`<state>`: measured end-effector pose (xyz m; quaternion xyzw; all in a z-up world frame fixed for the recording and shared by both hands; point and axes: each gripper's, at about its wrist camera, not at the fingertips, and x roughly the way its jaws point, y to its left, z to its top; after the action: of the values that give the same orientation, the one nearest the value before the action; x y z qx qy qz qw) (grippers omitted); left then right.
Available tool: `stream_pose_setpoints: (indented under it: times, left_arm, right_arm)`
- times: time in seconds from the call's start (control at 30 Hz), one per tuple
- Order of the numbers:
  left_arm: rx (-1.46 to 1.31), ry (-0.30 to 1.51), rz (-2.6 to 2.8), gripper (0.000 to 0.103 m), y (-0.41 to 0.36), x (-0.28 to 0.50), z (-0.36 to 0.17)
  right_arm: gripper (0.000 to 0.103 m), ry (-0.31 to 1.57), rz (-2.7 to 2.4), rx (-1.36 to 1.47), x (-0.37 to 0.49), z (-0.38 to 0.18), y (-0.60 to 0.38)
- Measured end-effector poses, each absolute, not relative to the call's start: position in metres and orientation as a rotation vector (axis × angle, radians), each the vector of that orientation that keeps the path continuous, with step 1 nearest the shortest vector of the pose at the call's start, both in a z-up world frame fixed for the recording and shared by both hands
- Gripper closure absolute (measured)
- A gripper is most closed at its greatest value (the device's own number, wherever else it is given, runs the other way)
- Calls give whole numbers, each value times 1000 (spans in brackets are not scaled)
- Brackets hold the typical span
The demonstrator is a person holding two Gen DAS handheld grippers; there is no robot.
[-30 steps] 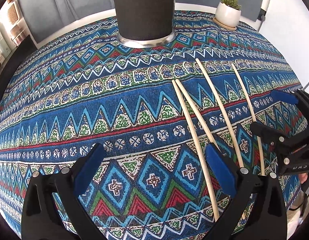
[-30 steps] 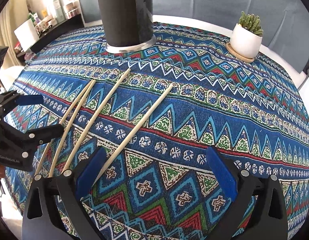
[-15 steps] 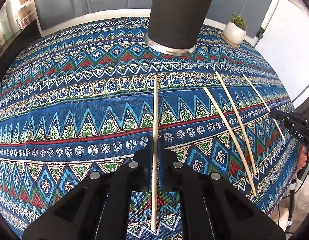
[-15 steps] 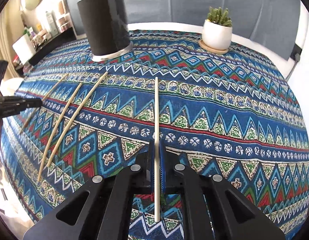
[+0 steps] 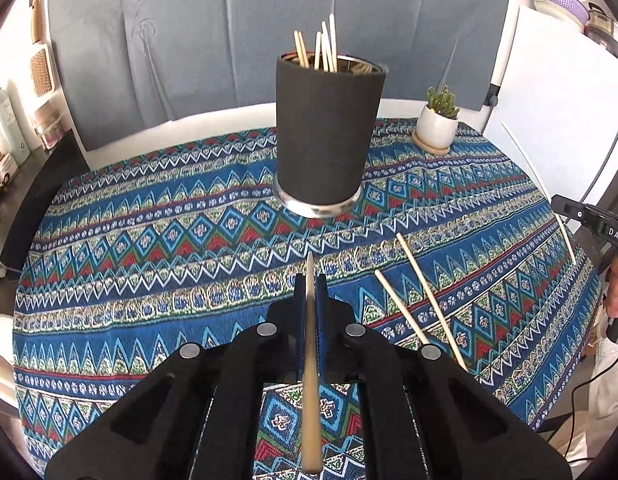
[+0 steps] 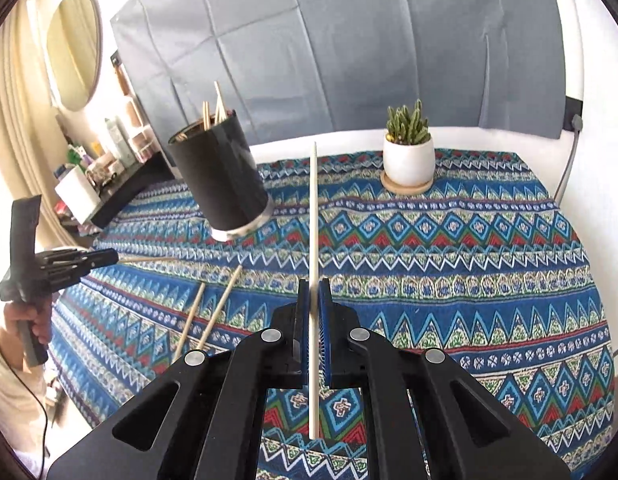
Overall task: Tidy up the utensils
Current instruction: 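Carry both chopsticks to the black holder and lower them inside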
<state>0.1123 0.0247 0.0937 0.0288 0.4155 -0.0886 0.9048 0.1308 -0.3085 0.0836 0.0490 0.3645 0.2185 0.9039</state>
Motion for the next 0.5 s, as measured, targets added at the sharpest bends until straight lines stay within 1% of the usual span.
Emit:
stream_pose_setpoints:
  times: [0.5]
  left_arm:
    - [86, 697, -265, 98, 10, 131, 188]
  right_arm:
    - [98, 598, 538, 128, 149, 160, -284]
